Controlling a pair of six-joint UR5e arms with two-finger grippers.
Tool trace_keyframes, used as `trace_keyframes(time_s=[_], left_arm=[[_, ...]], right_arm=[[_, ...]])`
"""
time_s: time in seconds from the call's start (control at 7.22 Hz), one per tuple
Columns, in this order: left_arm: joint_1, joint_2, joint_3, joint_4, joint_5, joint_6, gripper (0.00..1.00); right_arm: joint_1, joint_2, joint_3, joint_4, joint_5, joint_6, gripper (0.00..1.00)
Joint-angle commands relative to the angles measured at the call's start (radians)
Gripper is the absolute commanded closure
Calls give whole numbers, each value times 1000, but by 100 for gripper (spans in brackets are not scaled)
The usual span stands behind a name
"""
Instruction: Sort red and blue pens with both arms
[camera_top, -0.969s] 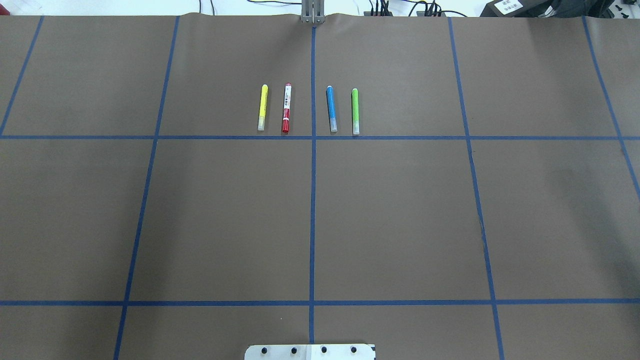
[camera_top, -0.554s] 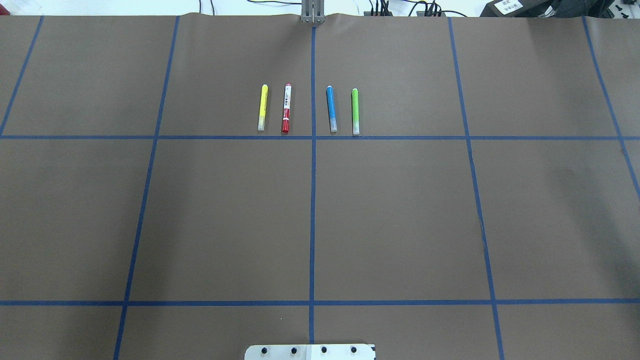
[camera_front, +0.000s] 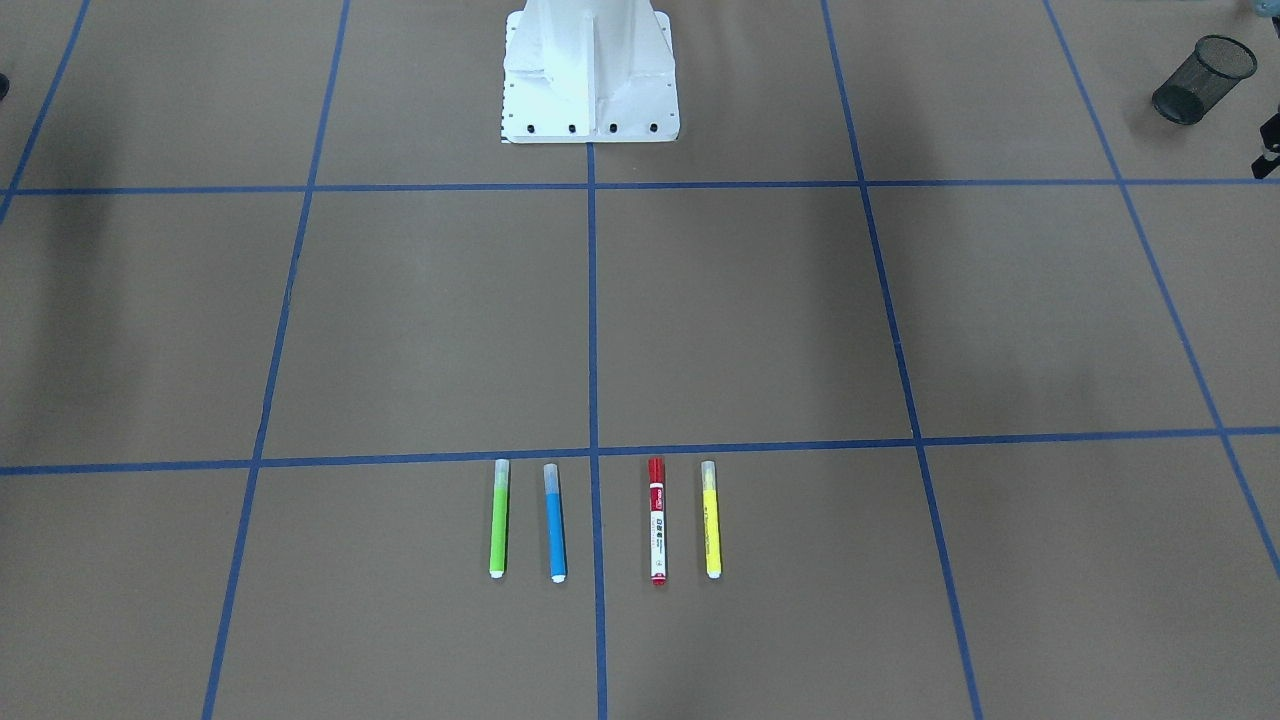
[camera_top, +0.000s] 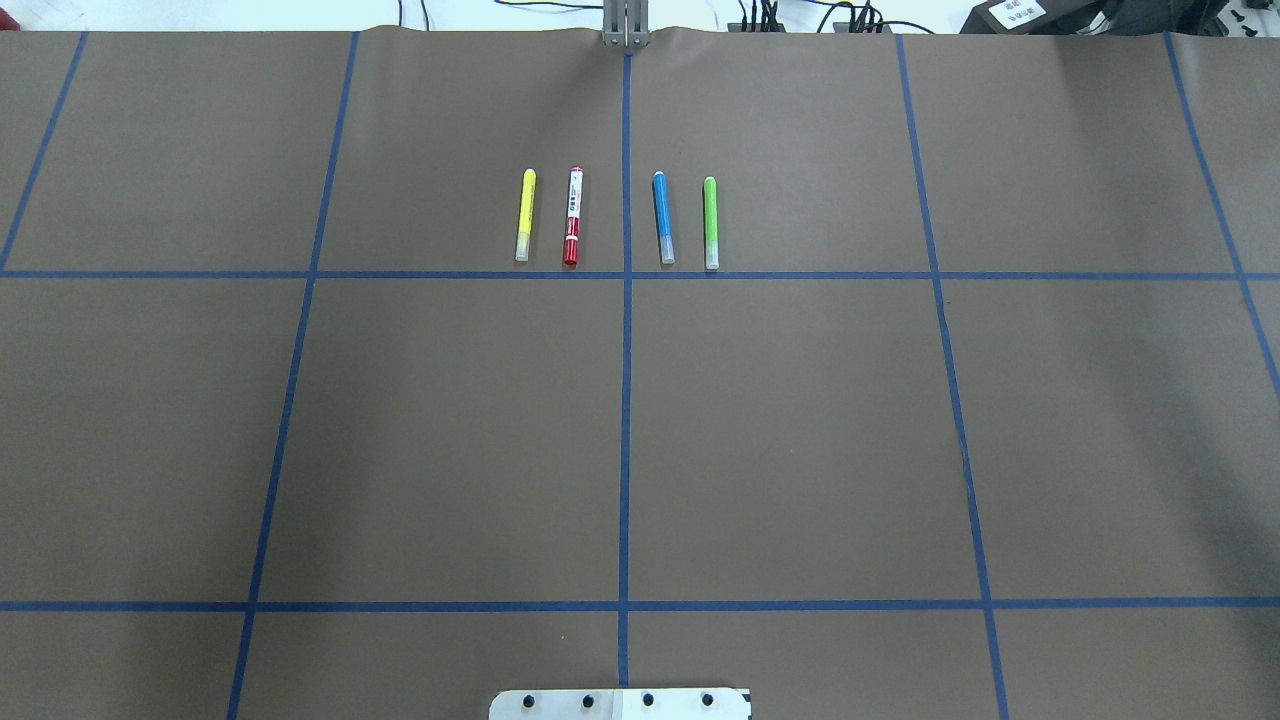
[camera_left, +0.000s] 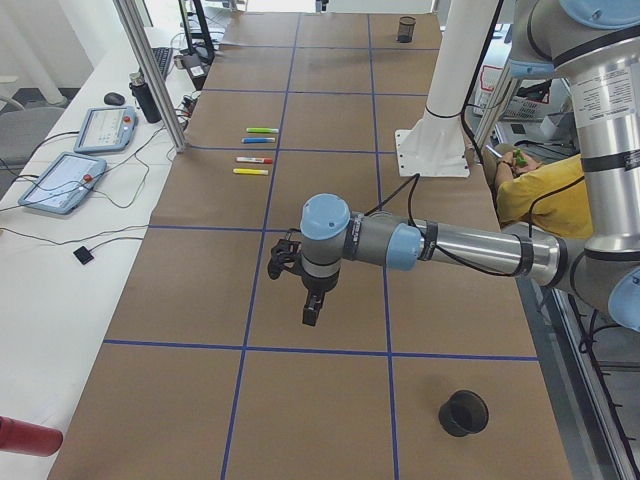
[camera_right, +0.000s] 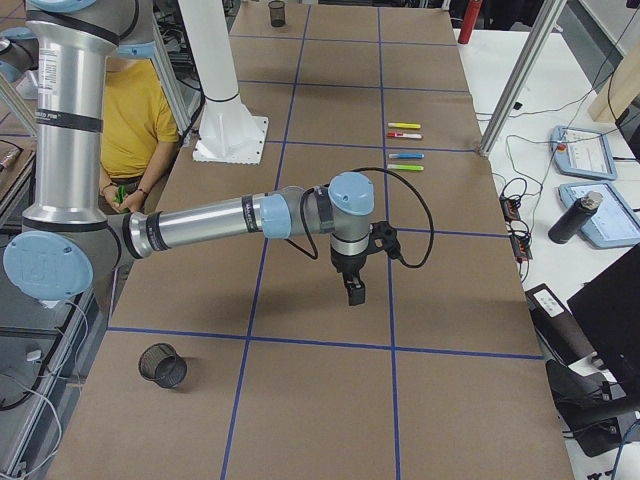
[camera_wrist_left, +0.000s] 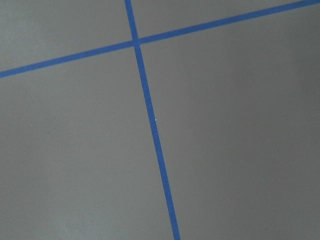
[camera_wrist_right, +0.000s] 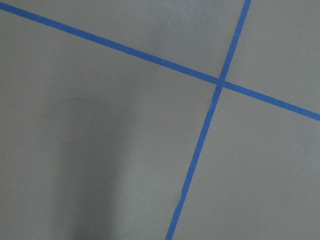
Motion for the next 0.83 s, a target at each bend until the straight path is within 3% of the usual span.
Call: trace_keyframes(time_s=[0.0, 0.28, 0.42, 0.69], left_arm=[[1, -148, 17, -6, 8, -1, 0], [12, -309, 100, -2, -10, -49, 0], [17, -372, 125, -5, -94, -257, 0], [178, -452, 120, -128, -110, -411, 0]], right_arm=[[-1, 80, -25, 56, 3, 8, 0], [-2, 145, -34, 78, 15, 124, 0], [-8, 170, -31, 81, 37, 253, 0], [-111, 195, -51, 221, 45, 338, 0]])
